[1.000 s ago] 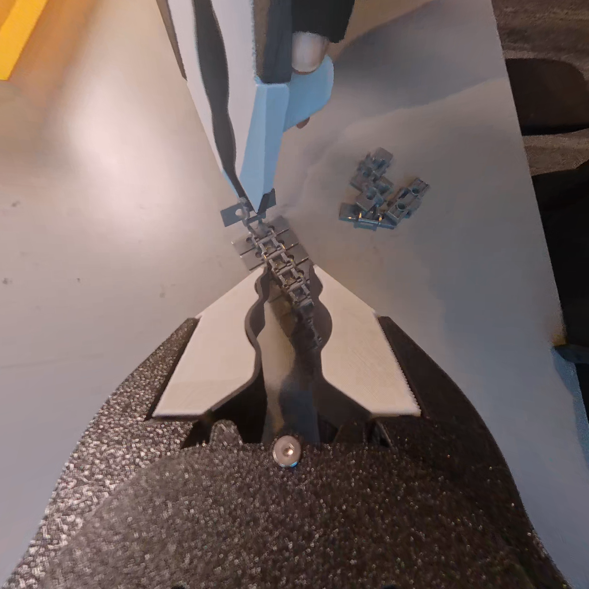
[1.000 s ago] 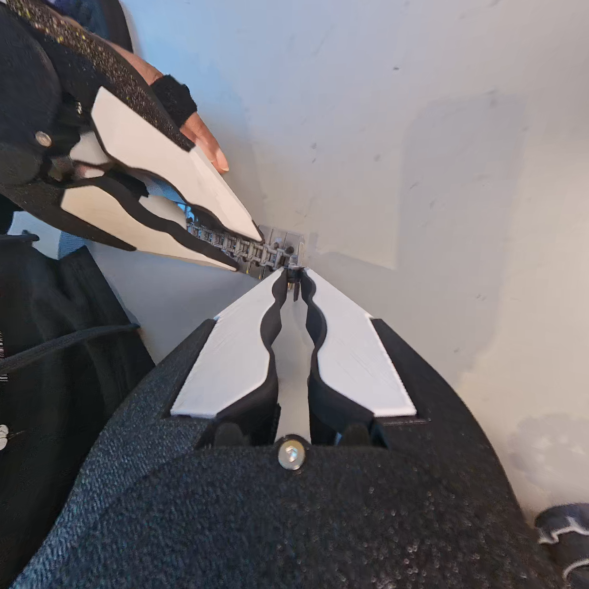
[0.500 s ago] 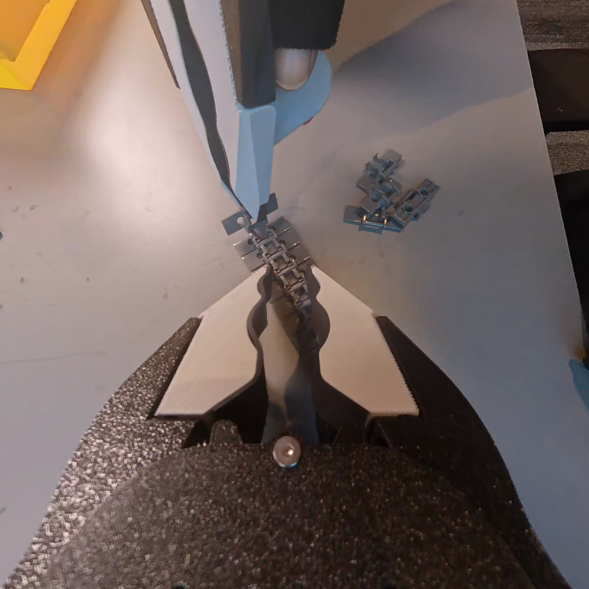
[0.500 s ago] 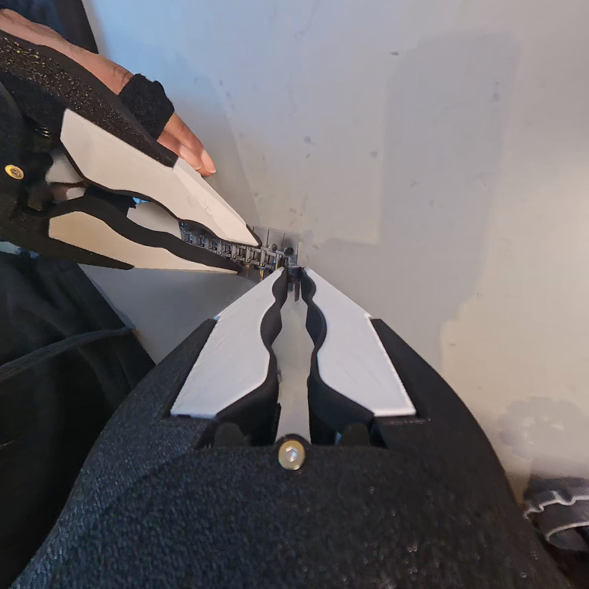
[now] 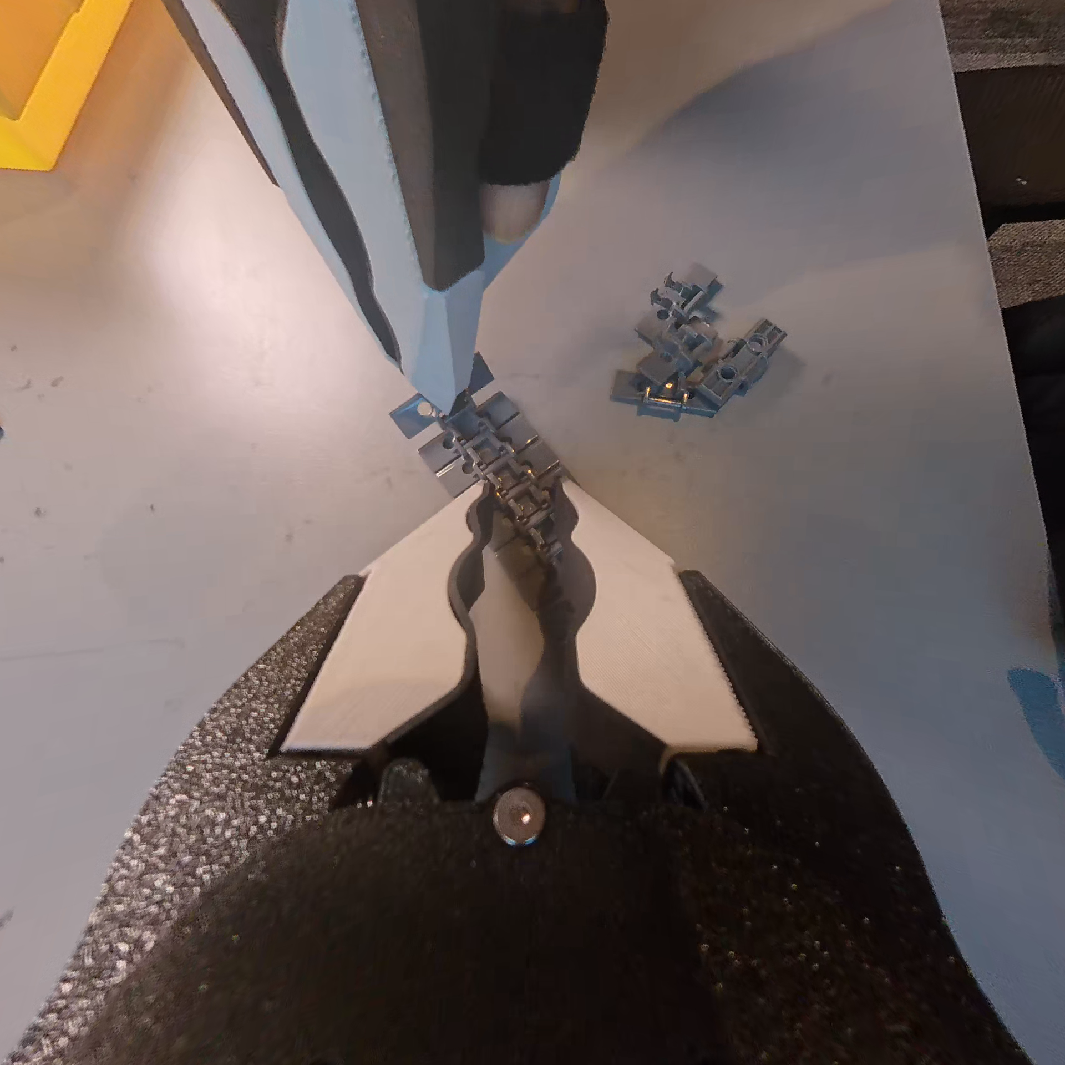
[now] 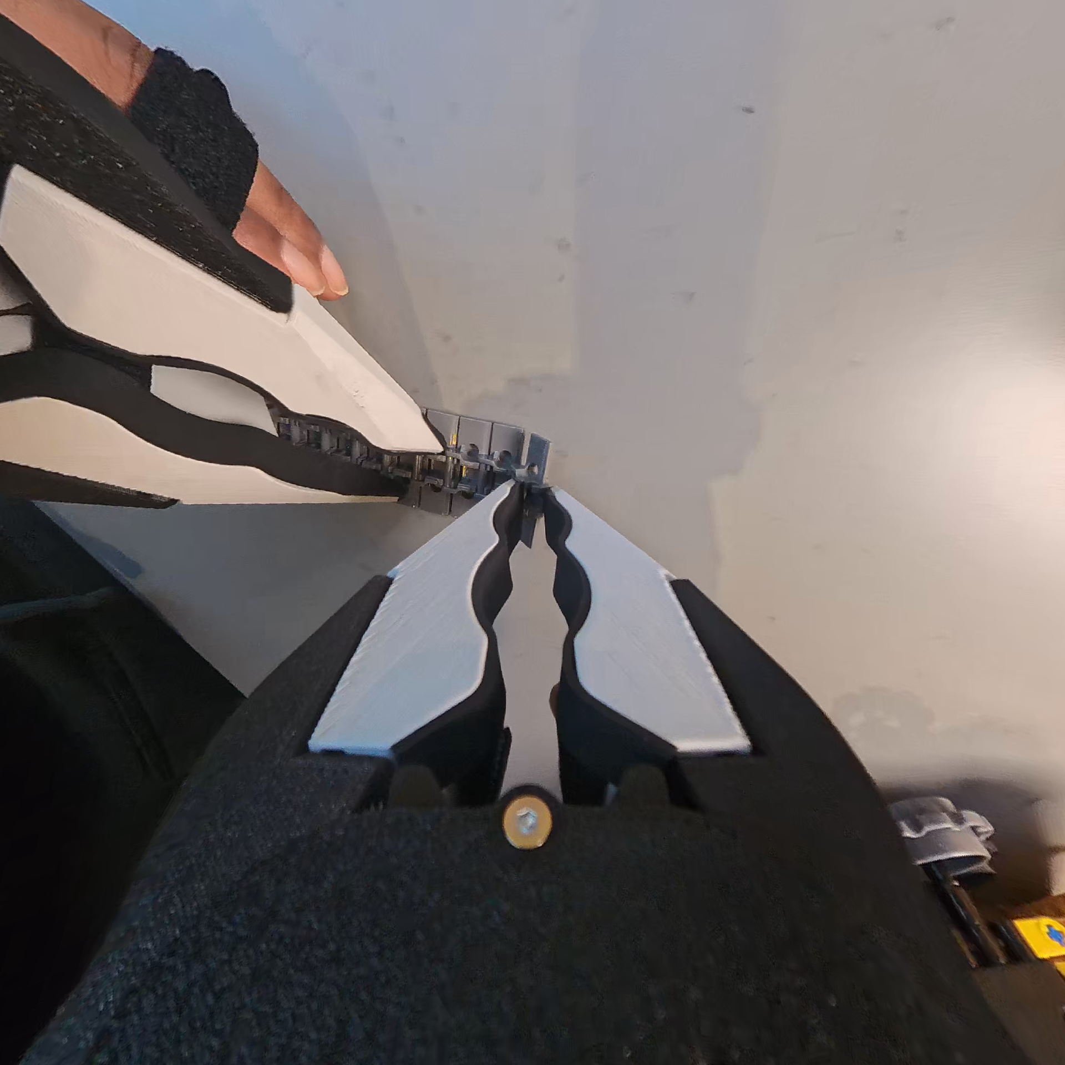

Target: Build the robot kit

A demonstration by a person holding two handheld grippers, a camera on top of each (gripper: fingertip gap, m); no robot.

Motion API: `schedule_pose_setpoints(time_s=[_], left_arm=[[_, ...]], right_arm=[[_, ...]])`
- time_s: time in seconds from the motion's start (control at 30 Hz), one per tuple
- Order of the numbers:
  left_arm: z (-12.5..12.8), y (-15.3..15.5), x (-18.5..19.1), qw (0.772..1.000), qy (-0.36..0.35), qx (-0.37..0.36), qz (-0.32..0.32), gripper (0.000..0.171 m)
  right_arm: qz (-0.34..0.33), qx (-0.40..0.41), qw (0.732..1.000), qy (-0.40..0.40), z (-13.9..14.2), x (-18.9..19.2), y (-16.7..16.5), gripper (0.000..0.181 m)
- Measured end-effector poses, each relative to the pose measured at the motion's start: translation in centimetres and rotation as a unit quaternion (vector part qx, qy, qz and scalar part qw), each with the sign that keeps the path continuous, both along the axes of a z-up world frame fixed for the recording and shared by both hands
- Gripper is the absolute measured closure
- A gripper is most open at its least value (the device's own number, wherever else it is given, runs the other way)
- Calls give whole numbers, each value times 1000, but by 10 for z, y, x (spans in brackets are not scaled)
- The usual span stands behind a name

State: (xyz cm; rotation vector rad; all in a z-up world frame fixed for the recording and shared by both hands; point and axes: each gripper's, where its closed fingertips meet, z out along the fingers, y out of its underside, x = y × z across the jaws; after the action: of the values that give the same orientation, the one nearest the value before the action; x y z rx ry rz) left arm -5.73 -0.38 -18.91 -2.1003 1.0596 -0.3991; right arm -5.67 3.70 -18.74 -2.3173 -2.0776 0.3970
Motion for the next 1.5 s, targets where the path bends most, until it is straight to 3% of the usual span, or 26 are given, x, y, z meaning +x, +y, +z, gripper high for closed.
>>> schedule_pose_setpoints(time_s=[0.33, 0.43, 0.53, 0.73, 0.87, 1.03, 1.27, 1.37, 1.5], left_arm=[[0, 0, -1, 1000, 5, 4, -2, 153], [0, -1, -1, 1000, -3, -1, -5, 153], [0, -1, 0, 1000, -5, -1, -7, 153], [0, -2, 1, 1000, -11, -6, -15, 153], [0, -3, 1, 999, -5, 6, -33, 153], [1, 2, -3, 999, 3, 17, -42, 153], [19, 4, -4, 998, -48, 32, -33, 153], [39, -3, 8, 992, -118, 25, -47, 154], [71, -14, 22, 963, -258, -24, -67, 153]], right_arm=[[11, -9, 1000, -3, -2, -3, 0, 175], [4, -19, 999, 25, -1, -1, 6, 164], [-41, -103, 991, 80, 15, -2, 5, 143], [-105, -137, 966, 190, 37, 12, 19, 148], [-3, -76, 973, 218, 43, 34, 1, 151], [138, 5, 973, 183, 17, 61, -44, 150], [154, 20, 971, 183, 3, 62, -55, 164], [164, 24, 960, 226, 20, 56, -57, 165], [160, 69, 933, 314, 55, 34, -54, 165]])
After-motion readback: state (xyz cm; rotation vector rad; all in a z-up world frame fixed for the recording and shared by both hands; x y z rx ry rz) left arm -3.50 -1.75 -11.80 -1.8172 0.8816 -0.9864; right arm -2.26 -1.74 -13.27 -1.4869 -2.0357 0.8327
